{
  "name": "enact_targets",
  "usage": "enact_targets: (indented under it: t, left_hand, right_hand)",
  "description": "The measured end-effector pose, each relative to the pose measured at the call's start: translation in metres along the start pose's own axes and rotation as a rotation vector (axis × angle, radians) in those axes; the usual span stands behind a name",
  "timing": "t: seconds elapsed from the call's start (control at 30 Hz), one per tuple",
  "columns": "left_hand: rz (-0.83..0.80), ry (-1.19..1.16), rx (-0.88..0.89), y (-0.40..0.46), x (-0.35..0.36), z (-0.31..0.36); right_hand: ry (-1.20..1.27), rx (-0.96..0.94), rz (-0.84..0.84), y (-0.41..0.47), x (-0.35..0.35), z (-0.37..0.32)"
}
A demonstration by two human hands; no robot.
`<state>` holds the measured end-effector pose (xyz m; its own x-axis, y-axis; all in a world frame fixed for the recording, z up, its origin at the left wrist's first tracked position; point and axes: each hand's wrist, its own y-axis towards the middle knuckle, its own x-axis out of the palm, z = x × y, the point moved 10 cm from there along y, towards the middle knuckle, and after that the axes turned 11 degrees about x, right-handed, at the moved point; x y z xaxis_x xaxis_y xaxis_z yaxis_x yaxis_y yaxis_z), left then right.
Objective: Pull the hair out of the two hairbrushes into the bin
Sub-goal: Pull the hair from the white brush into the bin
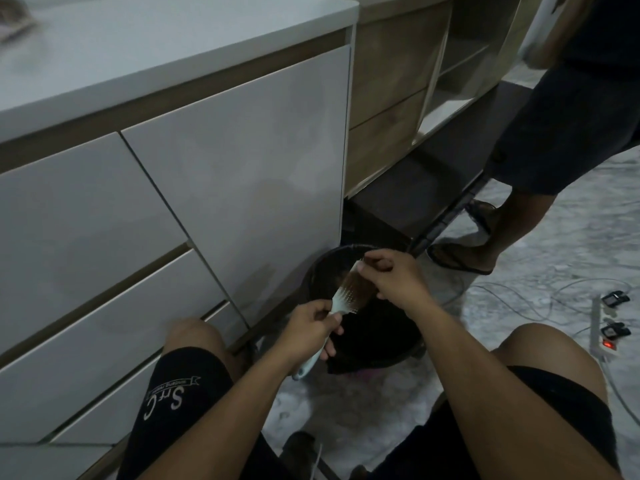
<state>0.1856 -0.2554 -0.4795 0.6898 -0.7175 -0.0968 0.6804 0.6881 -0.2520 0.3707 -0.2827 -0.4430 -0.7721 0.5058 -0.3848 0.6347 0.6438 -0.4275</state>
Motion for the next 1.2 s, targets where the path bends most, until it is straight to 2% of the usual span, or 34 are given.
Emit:
enact_targets:
  t: [0.1, 0.27, 0.4, 0.57, 0.67, 0.73, 0.8, 0.87, 1.03, 1.2]
  left_hand:
    - [-0.003, -0.015, 0.004, -0.002, -0.001, -0.001]
    - [0.022, -0.121, -0.034, -0.003, -0.004, -0.010]
    - [0.007, -0.128, -0.021, -0.003, -0.001, -0.006]
    - [0.000, -0.132, 0.002, -0.003, 0.003, 0.003]
    - [-0.001, -0.130, 0.003, -0.002, 0.005, 0.004]
    - [0.023, -0.133, 0.000, -0.002, 0.002, 0.003]
    - [0.058, -0.143, -0.007, -0.002, -0.001, 0.003]
    - [0.088, -0.167, -0.010, -0.001, -0.003, 0.005]
    - [0.167, -0.169, 0.007, 0.003, -0.011, 0.015]
    - [0.170, -0.112, 0.056, 0.008, -0.011, 0.025]
  right_hand:
    - [0.028, -0.012, 0.049, -0.001, -0.008, -0.001]
    - [0.316, 0.067, 0.156, -0.005, -0.033, 0.006]
    - [0.240, 0.124, 0.061, -0.004, -0.025, 0.009]
    - [0.163, 0.110, -0.152, -0.016, 0.002, 0.004]
    - [0.098, 0.028, -0.024, -0.011, -0.008, 0.002]
    - [0.154, 0.063, 0.063, -0.007, -0.021, 0.005]
    - [0.221, 0.094, 0.072, -0.007, -0.027, 0.006]
    - [0.235, 0.118, 0.016, -0.009, -0.023, 0.004]
    - [0.234, 0.210, -0.281, -0.026, 0.011, 0.005]
    - [-0.010, 0.067, -0.260, -0.036, 0.019, -0.005]
